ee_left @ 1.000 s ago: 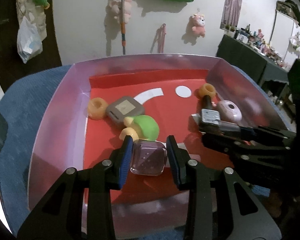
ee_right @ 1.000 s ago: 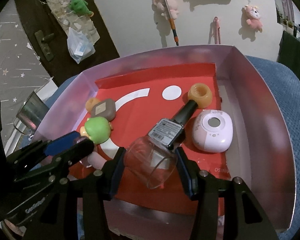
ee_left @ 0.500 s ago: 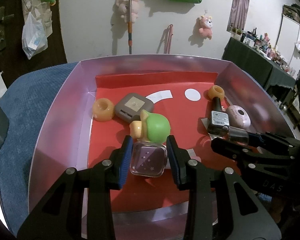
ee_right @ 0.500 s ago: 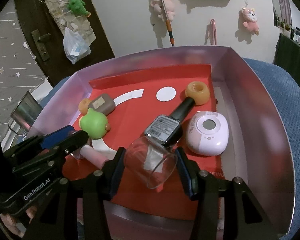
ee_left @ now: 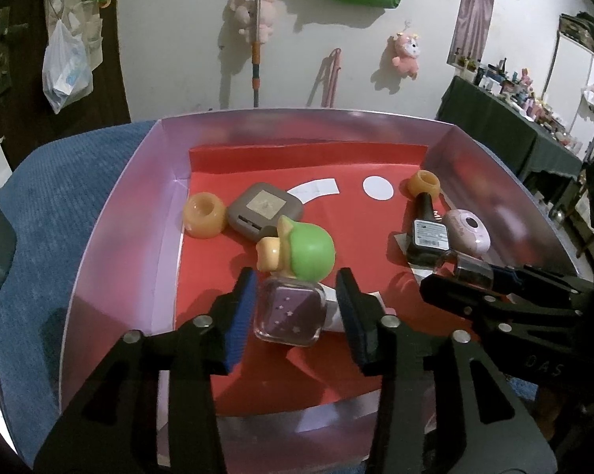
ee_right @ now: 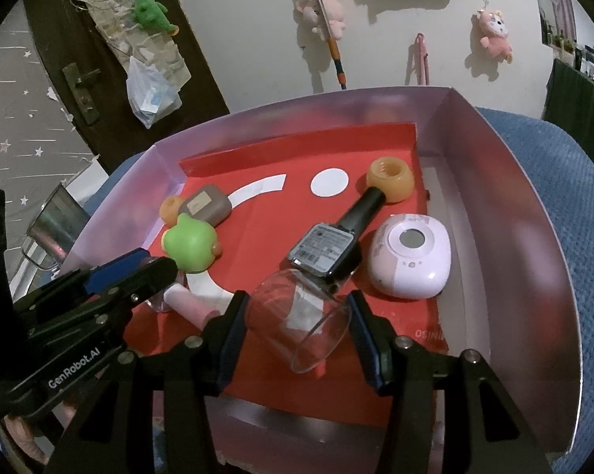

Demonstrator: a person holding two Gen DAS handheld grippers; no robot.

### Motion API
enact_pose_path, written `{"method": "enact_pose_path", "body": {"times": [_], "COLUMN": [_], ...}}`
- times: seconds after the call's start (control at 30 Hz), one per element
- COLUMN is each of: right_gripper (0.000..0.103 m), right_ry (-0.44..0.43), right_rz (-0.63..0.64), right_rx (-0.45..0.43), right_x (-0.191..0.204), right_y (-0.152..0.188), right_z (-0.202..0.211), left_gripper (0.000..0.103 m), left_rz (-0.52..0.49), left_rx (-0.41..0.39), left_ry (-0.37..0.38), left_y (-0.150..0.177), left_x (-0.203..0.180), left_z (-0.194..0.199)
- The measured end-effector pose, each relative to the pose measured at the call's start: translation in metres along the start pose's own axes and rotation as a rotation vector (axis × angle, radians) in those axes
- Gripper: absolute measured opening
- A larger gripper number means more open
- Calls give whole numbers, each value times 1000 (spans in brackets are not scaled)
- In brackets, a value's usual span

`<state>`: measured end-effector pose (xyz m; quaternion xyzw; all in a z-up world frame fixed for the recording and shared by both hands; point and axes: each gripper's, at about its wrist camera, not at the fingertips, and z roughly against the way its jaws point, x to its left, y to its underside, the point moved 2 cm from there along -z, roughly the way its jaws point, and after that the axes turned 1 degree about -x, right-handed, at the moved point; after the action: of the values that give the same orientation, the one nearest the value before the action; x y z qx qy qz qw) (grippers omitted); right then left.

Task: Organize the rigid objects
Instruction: 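Lower the glass cup with the right gripper while the left lowers the polish into the box, then open both grippers to release the cup and polish in the box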

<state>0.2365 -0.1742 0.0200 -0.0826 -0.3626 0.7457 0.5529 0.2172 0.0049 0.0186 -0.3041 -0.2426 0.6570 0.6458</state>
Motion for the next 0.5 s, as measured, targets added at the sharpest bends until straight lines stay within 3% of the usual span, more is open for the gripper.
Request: {"method": "enact_pose_path", "body": {"times": [0.17,0.5], "right_gripper": [61,69], "right_ry": [-13,-38], "right_rz": [-11,-11], "right_rx": [-14,-57], "right_x": [-2,1], "right_y": [0,3], "right_z": [8,32], "left_gripper": [44,66], "left_rz": [-10,-4], "left_rx": [-19,-49], "left_ry": [-4,13], "left_y": [0,2], "left_x": [-2,0], "left_z": [9,30]}}
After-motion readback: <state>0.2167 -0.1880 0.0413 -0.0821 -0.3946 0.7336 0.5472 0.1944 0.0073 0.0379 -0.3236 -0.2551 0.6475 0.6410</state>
